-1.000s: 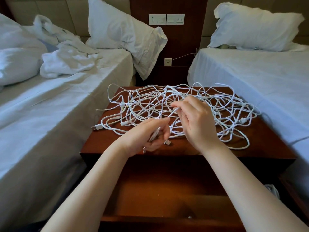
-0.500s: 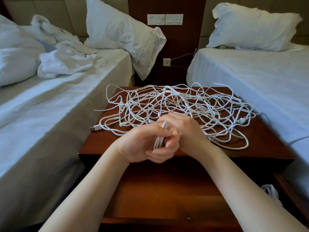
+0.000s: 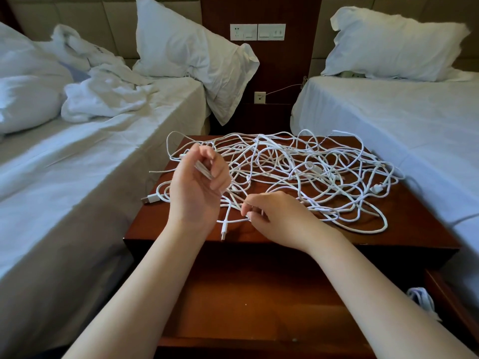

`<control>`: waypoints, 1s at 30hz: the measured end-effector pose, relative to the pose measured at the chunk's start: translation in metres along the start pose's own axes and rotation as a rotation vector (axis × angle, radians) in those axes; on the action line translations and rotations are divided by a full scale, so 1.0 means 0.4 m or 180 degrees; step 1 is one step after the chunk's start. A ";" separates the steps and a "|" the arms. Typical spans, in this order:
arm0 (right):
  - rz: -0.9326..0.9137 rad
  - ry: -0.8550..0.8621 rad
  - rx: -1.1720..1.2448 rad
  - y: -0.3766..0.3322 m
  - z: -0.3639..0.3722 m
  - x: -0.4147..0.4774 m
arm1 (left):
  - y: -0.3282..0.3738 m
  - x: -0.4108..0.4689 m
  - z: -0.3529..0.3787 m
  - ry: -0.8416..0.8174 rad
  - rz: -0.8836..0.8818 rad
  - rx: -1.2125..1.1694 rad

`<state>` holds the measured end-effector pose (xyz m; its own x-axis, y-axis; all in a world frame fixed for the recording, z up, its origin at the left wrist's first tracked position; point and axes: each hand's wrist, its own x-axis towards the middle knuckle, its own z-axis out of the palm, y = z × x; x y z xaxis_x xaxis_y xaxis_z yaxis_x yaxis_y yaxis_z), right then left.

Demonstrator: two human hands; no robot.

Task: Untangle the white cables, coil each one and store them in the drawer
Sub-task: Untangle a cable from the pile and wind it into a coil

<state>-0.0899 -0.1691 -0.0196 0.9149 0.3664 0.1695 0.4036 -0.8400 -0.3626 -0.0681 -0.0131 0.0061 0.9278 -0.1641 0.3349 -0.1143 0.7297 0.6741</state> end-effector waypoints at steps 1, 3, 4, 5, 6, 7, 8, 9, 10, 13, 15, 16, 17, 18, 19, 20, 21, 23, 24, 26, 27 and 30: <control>-0.0022 0.0031 -0.0005 0.000 -0.001 -0.001 | 0.002 0.004 -0.002 0.0217 0.0161 0.0066; -0.0096 0.0140 0.0011 0.003 0.002 -0.002 | 0.004 0.012 -0.005 0.0619 0.0383 0.0206; -0.0138 0.0195 0.0001 0.005 0.004 -0.001 | 0.003 0.015 -0.007 0.0796 0.0457 0.0320; -0.0173 0.0258 -0.0031 0.007 0.006 -0.001 | 0.000 0.017 -0.008 0.0950 0.0534 0.0483; -0.0192 0.0332 -0.0088 0.008 0.008 0.000 | -0.005 0.017 -0.008 0.1074 0.0631 0.0701; -0.0206 0.0437 -0.0153 0.010 0.010 0.000 | -0.009 0.015 -0.008 0.1177 0.0756 0.0980; -0.0199 0.0563 -0.0209 0.014 0.012 0.000 | -0.012 0.013 -0.008 0.1272 0.0909 0.1310; -0.0179 0.0712 -0.0234 0.019 0.014 0.001 | -0.014 0.011 -0.010 0.1360 0.1081 0.1649; -0.0172 0.0883 -0.0206 0.024 0.016 0.002 | -0.015 0.010 -0.011 0.1432 0.1248 0.1943; -0.0348 0.1270 -0.0061 0.032 0.020 0.007 | -0.017 0.011 -0.021 0.1542 0.1498 0.2496; -0.0500 0.1353 0.0017 0.034 0.024 0.010 | -0.023 0.015 -0.036 0.1511 0.1630 0.2982; -0.0528 0.1432 0.0053 0.036 0.024 0.011 | -0.026 0.017 -0.046 0.1477 0.1699 0.3294; -0.0535 0.1553 0.0085 0.037 0.022 0.011 | -0.028 0.019 -0.056 0.1447 0.1753 0.3614; -0.0535 0.1686 0.0118 0.037 0.019 0.012 | -0.030 0.021 -0.065 0.1419 0.1781 0.3898; -0.0544 0.1802 0.0149 0.037 0.018 0.012 | -0.032 0.024 -0.074 0.1381 0.1782 0.4146; -0.0552 0.1889 0.0171 0.035 0.017 0.012 | -0.035 0.025 -0.080 0.1325 0.1780 0.4394; -0.0550 0.1942 0.0191 0.032 0.017 0.012 | -0.039 0.025 -0.083 0.1245 0.1779 0.4660; -0.0480 0.1989 0.0304 0.029 0.020 0.012 | -0.047 0.022 -0.084 0.1030 0.1794 0.5138; -0.0415 0.1992 0.0421 0.028 0.020 0.011 | -0.050 0.021 -0.083 0.0937 0.1771 0.5323; -0.0254 0.2002 0.0799 0.025 0.016 0.010 | -0.051 0.019 -0.079 0.0840 0.1679 0.5540; -0.0179 0.1994 0.1007 0.021 0.012 0.008 | -0.051 0.019 -0.076 0.0812 0.1596 0.5561; -0.0063 0.1837 0.1717 -0.006 -0.002 -0.002 | -0.053 0.015 -0.064 0.0787 0.1356 0.5497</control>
<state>-0.0917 -0.1679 -0.0180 0.8176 -0.0103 0.5757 0.5039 -0.4712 -0.7239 -0.0510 -0.0127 -0.0229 0.7462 0.0419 0.6644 -0.3884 -0.7832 0.4856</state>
